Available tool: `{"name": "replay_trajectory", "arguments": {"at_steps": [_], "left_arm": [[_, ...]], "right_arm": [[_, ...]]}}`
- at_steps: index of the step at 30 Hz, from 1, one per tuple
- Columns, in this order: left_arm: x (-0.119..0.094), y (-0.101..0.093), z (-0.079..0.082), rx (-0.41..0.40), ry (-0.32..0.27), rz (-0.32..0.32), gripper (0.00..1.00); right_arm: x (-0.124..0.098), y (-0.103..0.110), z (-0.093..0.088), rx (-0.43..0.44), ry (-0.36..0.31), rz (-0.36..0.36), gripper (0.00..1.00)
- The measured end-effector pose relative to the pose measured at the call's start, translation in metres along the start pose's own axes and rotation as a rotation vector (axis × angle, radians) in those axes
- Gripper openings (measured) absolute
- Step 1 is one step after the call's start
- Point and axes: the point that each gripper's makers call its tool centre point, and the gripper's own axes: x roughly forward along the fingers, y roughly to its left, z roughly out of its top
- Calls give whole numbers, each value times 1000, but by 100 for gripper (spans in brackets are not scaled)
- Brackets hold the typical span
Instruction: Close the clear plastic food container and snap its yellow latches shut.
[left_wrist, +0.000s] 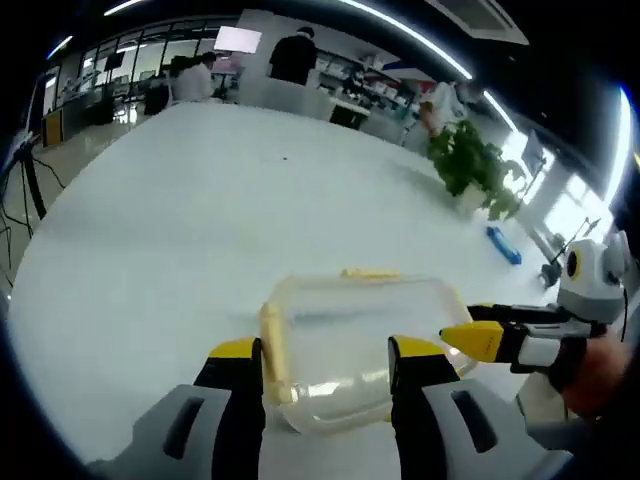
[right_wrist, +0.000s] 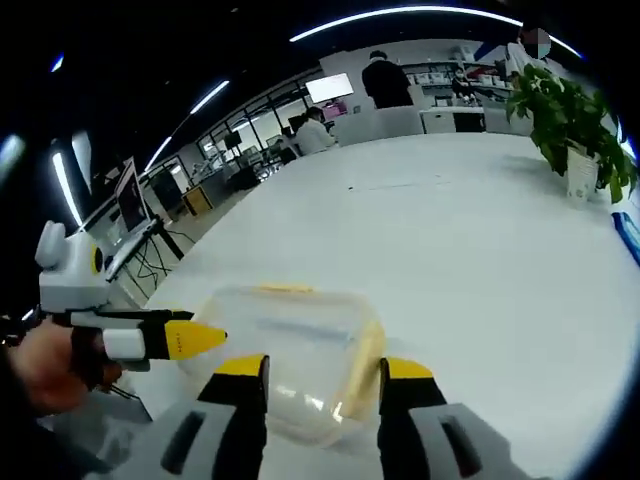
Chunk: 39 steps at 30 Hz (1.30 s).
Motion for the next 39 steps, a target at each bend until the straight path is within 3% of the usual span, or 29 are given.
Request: {"name": "replay_trajectory", "arguments": {"at_steps": [5,6,7,17,18,19,20,39], "left_arm": [[0,0,-2,-19,4,13,47],[-5,14,-14,-77,68,95,45],[1,5,-4,-38,13,29,45],[3,1,-3,-70,4,46,44],[2,1,-3,-75,3,47,44],[2,2,-7,-85,27,59,43],[3,1,-5,-90,13,47,43],[6,4,1,-84,1,31,44]], "right_arm": [[1,1,1,-5,-13,-13,41],[2,1,4,-21,-27,-21,41],[2,3,1,-18,-13,-14,41],[5,4,4,18,-58,-45,40],[6,4,3,33,-58,-40,38],[9,9,14,30,-102,7,38],[8,9,14,46,-94,-20,38],[5,4,8,9,-93,-16,39]]}}
